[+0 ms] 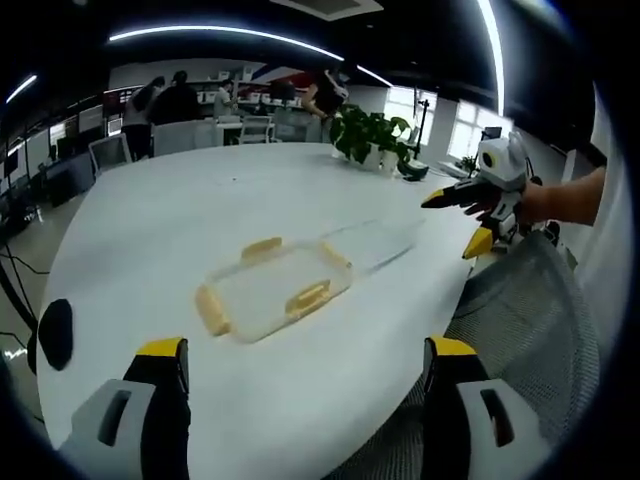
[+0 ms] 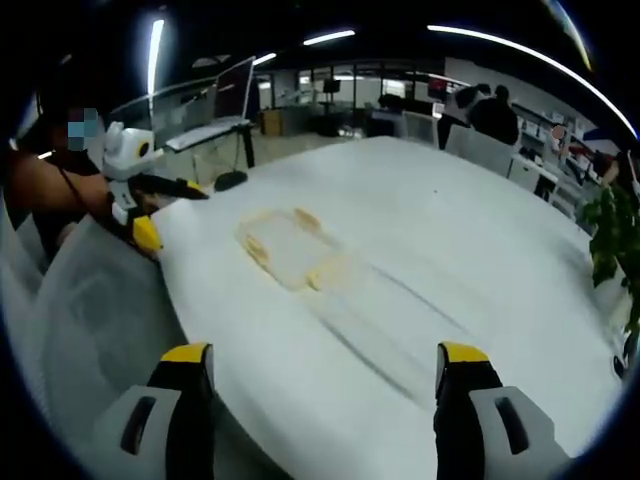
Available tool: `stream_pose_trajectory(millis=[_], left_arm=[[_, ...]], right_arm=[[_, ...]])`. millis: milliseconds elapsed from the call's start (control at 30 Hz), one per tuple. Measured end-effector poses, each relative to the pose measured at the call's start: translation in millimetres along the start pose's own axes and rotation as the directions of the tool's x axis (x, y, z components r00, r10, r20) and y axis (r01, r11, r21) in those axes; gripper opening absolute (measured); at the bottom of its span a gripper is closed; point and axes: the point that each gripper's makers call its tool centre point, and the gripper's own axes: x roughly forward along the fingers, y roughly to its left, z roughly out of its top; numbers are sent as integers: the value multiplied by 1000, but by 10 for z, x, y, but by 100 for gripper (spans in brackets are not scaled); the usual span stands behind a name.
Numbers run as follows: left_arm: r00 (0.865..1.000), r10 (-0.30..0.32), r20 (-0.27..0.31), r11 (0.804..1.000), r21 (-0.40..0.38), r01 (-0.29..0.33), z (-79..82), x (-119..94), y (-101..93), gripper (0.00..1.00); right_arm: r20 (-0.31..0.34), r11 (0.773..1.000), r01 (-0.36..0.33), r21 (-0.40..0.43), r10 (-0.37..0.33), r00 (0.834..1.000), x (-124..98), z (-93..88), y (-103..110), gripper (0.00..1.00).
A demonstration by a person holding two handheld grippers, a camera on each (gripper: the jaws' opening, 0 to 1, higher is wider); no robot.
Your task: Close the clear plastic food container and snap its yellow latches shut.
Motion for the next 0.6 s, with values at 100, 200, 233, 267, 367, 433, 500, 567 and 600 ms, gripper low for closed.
stream_pose_trajectory(millis=[100,200,233,267,367,433,500,567,600], left_arm=[[1000,-2,-5,1000,1,2,-16,16,1,98],[1000,-6,-12,1000,5,6,-39,37,-2,98],[1000,-7,-14,1000,7,7,-46,46,0,98],[1000,-10,-15,1000,8,10,-55,55,-2,98],[1000,-14,-14,1000,9,15,-68,76,-3,97],[1000,-16,-15,1000,9,16,-78,90,-1,97],[1000,-17,-18,1000,12,18,-85,105,3,96],[1000,-21,-15,1000,12,21,-81,120,7,96],[1000,-21,-15,1000,13,21,-79,128,12,96]], right_arm=[[-15,1000,-4,-9,4,1000,20,-24,4,91],[-13,1000,-10,-13,9,1000,40,-12,15,91],[-13,1000,-11,-14,11,1000,48,-9,20,91],[-14,1000,-14,-16,14,1000,56,-8,25,90],[-21,999,-23,-29,22,1000,101,-4,49,90],[-21,999,-28,-34,28,999,121,1,57,89],[-20,999,-34,-38,34,999,149,11,66,89],[-20,998,-40,-47,39,999,178,19,75,89],[-22,998,-40,-50,39,999,189,21,75,88]])
